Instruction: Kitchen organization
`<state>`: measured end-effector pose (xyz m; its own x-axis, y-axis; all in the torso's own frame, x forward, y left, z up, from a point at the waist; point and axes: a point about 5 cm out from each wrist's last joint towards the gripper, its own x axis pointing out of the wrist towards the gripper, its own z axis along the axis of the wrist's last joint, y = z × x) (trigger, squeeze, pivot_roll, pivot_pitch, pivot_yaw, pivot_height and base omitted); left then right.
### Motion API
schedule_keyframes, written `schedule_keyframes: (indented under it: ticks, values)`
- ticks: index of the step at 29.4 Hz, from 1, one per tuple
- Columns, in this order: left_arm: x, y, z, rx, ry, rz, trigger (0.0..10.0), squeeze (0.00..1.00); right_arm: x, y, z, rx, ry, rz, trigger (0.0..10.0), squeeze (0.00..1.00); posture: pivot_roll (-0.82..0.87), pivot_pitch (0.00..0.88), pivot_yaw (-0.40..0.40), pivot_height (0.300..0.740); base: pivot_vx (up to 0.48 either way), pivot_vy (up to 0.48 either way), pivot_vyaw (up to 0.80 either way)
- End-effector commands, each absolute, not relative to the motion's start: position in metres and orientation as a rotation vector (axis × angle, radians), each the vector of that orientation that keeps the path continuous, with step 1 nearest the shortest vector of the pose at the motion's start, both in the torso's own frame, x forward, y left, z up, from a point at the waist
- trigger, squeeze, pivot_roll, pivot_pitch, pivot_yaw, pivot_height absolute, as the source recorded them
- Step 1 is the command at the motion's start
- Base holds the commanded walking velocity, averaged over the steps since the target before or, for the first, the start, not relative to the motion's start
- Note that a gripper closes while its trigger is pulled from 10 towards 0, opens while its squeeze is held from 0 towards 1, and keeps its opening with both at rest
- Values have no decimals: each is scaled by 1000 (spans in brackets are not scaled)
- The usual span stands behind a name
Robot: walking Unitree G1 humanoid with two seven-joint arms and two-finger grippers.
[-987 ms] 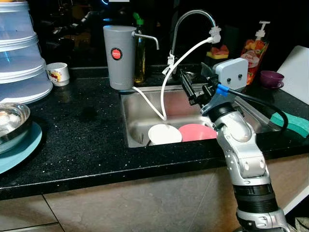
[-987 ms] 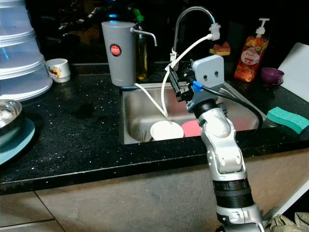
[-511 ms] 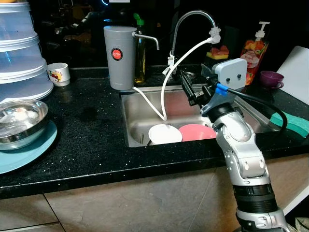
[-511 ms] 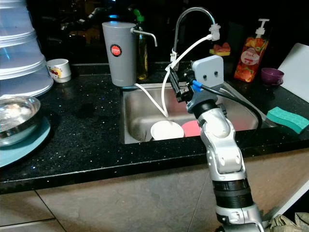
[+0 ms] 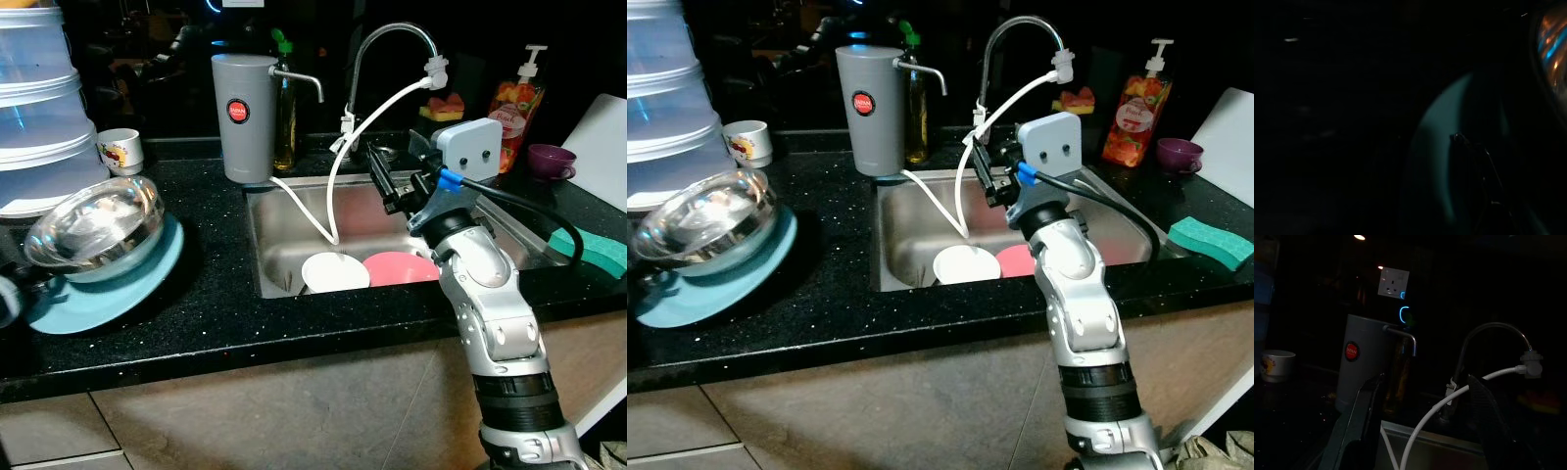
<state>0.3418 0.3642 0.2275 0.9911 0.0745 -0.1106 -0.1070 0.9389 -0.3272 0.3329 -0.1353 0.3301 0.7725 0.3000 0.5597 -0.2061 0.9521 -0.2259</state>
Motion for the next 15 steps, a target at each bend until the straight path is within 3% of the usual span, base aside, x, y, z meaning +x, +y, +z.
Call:
schedule_keyframes:
  ticks: [1,15]
  values:
    - [344,357,211,-356,163,83,10000,0,329,-137,331,-151,-640,270,10000,0,188,113,-21,740,0,0,0]
    - [374,314,235,-369,86,-44,10000,0,326,-138,332,-154,-644,260,10000,0,171,106,-12,740,0,0,0]
